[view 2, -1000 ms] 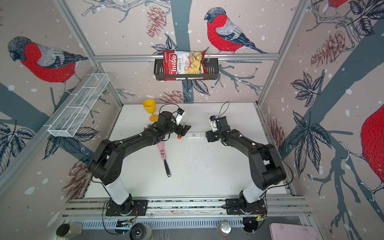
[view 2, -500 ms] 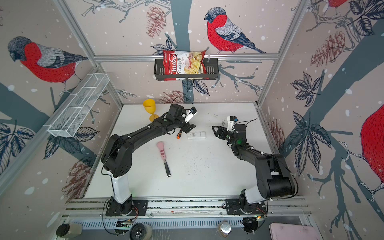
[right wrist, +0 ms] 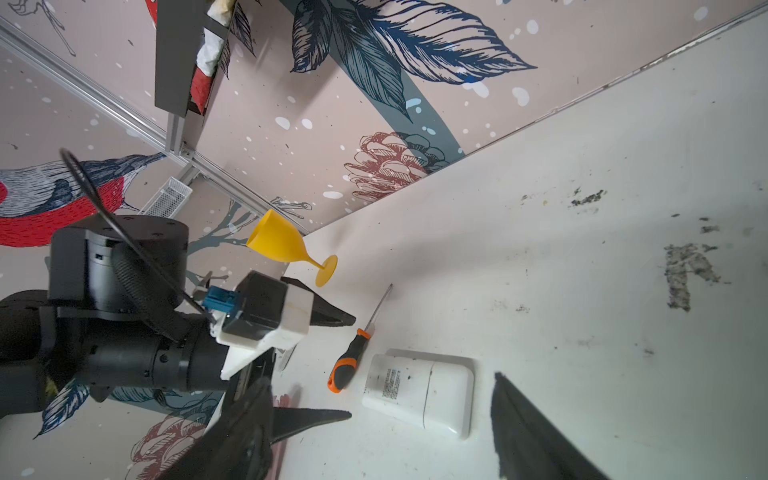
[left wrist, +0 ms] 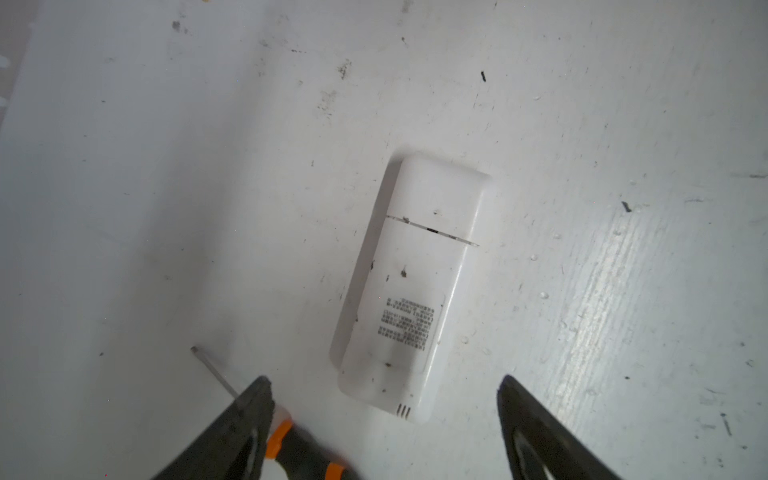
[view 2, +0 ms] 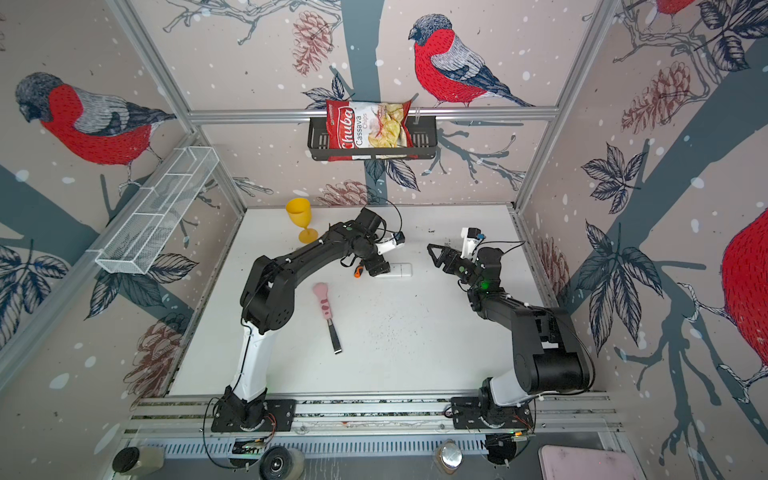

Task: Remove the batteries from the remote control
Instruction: 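Open the right gripper and withdraw while the left gripper grasps the remote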

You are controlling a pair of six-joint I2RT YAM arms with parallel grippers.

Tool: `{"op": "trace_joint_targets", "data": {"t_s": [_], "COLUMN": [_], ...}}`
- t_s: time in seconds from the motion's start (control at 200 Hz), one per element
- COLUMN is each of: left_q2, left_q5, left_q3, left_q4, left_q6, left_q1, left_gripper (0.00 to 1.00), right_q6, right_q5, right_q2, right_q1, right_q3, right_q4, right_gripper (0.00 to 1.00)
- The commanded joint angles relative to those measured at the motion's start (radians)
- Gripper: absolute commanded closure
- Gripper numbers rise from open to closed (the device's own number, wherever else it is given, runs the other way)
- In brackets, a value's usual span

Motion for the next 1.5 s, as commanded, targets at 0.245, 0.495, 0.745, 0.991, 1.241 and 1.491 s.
{"op": "trace_joint_targets", "data": {"t_s": [0.245, 0.495, 0.745, 0.991, 1.241, 1.491], "left_q2": [0.105, 0.16, 0.197, 0.211, 0.194, 0.185], "left_q5": [0.075, 0.112, 0.202, 0.231, 0.198, 0.163], "left_q3": [0.093, 0.144, 0.188, 0.163, 0.095, 0.052], "left_q4": [-0.085, -0.11, -0.143, -0.16, -0.133, -0.1], "left_q6": [0.039, 0.047, 0.062, 0.057, 0.049, 0.037], "left_q1": [0.01, 0.032, 0.061, 0.06, 0.042, 0.038], "left_gripper": [0.18, 0.2, 0.2, 0.21, 0.25, 0.36], "right_q6": [0.097, 0.106, 0.1, 0.099, 0.106, 0.109], "right_q5": [-0.1, -0.106, -0.106, -0.107, -0.107, -0.113], "right_q2": [0.039, 0.052, 0.059, 0.064, 0.068, 0.072], "right_q1": [-0.016, -0.02, -0.023, -0.022, -0.022, -0.022], "right_q3": [-0.011, -0.011, -0.009, -0.007, -0.008, -0.009], "right_q4": [0.157, 0.169, 0.162, 0.16, 0.166, 0.166], "right_gripper": [0.17, 0.16, 0.16, 0.15, 0.15, 0.16]}}
